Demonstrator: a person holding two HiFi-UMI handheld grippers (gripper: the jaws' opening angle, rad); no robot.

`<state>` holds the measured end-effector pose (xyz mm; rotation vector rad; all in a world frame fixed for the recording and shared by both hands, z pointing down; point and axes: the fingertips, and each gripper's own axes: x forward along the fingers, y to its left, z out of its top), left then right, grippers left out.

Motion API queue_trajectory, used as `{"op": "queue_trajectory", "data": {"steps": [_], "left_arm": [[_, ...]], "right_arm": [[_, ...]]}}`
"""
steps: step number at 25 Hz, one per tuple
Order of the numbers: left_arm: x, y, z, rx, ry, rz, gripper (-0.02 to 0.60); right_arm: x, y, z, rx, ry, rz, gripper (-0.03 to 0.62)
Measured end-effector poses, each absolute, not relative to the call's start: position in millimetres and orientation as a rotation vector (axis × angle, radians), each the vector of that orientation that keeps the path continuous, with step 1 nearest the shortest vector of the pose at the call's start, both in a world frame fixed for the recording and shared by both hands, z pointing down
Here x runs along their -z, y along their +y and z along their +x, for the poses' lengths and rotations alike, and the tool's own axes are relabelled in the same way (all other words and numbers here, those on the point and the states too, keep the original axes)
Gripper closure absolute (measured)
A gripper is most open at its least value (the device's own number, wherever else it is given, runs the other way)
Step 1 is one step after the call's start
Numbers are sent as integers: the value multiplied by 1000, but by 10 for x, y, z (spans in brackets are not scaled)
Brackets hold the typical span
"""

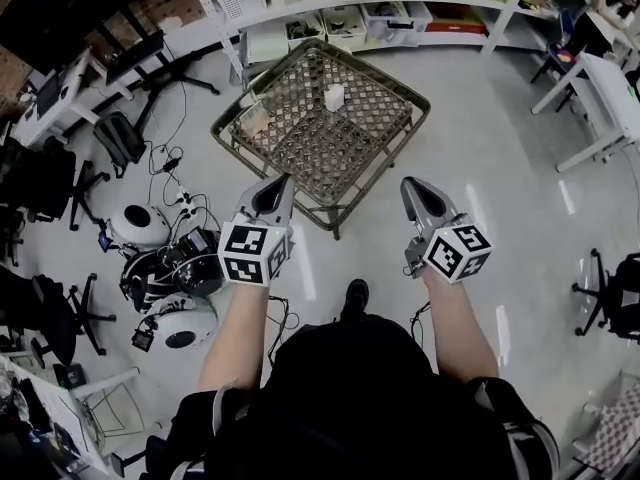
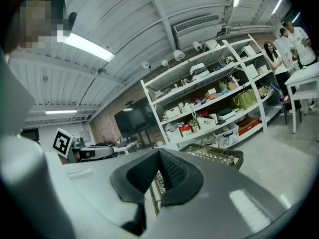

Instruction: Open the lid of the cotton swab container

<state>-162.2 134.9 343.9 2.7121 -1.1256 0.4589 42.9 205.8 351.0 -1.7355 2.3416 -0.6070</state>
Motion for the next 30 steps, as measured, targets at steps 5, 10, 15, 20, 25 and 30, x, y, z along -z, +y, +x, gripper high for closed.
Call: {"op": "queue_trajectory", "data": {"steps": [5,10,15,20,25,30], "left_arm": [[-3307,1122,-1505,-435,-1178,2714,583],[-3255,1004,-1428,-420,-1190,2716,583],[-3296,844,-1340,-397,-1188,2706,583],[-3432,571,-1304,-394,-1155,2698,583],[-3523,152,-1363,-360,-1166,2663,583],[-3615,-220,-1417,-352,-1133,2652,583]], "right_arm": [[-3432,1871,591,587,2363,-1697,583],[-3393,1776,729,582,2353,-1696,583],[-3438,1623,814,610,2363,-1698,583],[-3488,1288,825,628,2374,-1714,583],[-3498,830,728,648,2427,-1702,583],[-3418,344,579,640,2457,-1703,583]]}}
